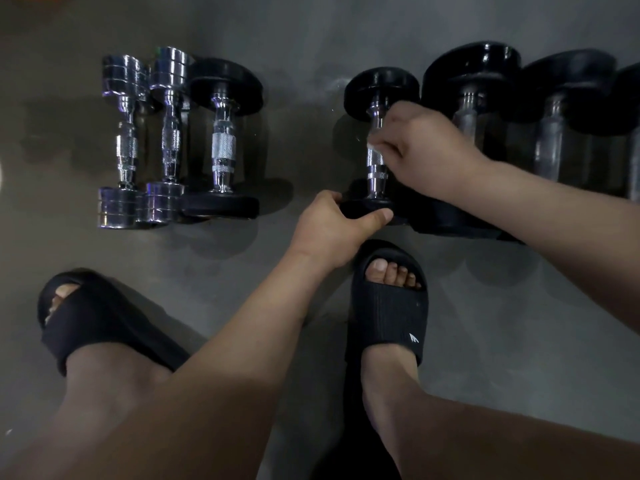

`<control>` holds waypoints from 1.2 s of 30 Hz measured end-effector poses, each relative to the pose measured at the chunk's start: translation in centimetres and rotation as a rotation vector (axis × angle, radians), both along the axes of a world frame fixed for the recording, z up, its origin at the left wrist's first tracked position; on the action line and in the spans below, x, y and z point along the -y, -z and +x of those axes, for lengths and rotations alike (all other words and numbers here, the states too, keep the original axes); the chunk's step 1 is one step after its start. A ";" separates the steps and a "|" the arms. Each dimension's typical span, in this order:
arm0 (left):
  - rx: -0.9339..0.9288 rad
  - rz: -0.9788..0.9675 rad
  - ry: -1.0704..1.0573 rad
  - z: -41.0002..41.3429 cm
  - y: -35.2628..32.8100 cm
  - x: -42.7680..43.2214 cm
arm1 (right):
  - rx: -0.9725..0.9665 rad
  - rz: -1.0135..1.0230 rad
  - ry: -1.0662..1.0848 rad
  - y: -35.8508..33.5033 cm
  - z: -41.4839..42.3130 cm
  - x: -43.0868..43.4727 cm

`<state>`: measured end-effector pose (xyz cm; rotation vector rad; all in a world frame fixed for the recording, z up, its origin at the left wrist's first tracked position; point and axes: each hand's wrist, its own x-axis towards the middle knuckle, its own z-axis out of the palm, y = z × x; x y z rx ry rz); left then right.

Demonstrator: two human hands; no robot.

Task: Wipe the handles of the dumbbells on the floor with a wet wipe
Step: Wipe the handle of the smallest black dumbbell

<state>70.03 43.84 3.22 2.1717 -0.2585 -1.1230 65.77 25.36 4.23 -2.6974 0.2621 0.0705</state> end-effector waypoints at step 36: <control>0.543 -0.251 0.595 0.7 1.6 -0.9 | -0.005 0.100 0.218 0.6 0.0 1.7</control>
